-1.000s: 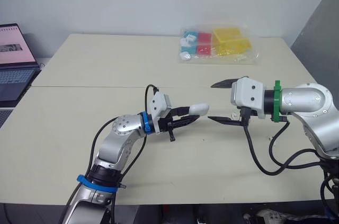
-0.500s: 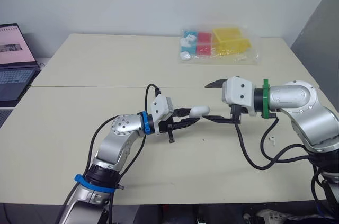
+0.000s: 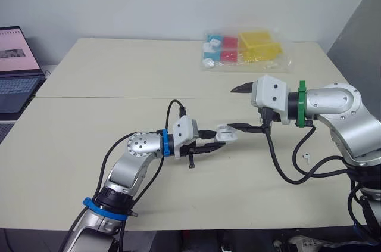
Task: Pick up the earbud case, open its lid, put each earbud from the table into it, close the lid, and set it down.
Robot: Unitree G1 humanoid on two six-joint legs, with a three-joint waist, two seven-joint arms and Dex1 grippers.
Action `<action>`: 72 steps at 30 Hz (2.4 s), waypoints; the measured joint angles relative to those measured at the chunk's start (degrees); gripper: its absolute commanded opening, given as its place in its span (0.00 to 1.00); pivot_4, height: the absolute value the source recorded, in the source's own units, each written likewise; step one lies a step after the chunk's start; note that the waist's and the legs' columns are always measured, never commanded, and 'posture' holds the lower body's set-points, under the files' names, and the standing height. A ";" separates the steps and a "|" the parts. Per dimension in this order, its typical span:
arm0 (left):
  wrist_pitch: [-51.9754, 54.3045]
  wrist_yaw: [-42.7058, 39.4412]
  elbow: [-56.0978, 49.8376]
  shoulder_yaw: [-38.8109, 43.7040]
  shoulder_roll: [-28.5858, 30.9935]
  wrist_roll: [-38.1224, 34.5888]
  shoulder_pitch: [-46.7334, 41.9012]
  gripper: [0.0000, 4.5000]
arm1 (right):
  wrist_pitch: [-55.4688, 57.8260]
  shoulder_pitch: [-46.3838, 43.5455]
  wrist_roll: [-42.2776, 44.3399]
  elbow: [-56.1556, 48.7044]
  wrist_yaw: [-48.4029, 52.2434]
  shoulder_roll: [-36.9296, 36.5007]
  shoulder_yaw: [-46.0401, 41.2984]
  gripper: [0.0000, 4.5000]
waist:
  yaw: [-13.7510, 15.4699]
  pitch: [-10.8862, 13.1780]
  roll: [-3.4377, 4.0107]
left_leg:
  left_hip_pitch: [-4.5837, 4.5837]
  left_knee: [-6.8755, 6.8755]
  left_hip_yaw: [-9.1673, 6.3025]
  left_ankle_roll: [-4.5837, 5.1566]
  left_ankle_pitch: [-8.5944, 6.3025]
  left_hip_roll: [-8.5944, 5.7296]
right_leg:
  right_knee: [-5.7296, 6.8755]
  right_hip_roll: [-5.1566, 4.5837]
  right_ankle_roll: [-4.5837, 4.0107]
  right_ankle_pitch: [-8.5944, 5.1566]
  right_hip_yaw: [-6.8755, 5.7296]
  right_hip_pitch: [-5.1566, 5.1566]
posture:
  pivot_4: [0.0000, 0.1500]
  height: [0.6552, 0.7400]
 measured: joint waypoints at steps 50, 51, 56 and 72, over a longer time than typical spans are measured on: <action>3.97 3.87 -4.87 1.77 0.14 -1.61 3.87 0.18 | 34.72 38.40 6.40 -2.25 -30.53 3.73 -30.38 1.00 | -0.05 -0.07 0.03 | -0.07 0.06 0.00 0.00 0.00 -0.03 | -0.09 0.01 0.10 0.07 0.04 0.02 | 1.00 0.95; 3.98 3.88 -4.89 1.77 0.15 -1.61 3.90 0.18 | 34.48 37.94 6.26 -1.56 -31.16 3.97 -30.04 1.00 | -0.05 -0.07 0.03 | -0.07 0.06 0.00 0.00 0.00 -0.03 | -0.09 0.00 0.10 0.07 0.04 0.02 | 1.00 0.95; 3.97 3.96 -5.25 1.76 0.17 -1.60 4.75 0.18 | 34.75 36.90 6.57 0.86 -32.20 4.84 -29.69 1.00 | -0.03 -0.07 0.03 | -0.08 0.05 -0.01 0.00 -0.01 -0.03 | -0.10 0.01 0.10 0.06 0.04 0.01 | 1.00 0.95; 3.97 4.04 -5.26 1.67 0.08 -1.55 4.87 0.18 | 36.29 37.32 8.75 0.41 -31.08 4.75 -29.47 0.47 | -0.01 -0.08 0.03 | -0.08 0.05 -0.03 0.01 -0.01 -0.05 | -0.12 0.00 0.10 0.07 0.05 0.04 | 1.00 0.95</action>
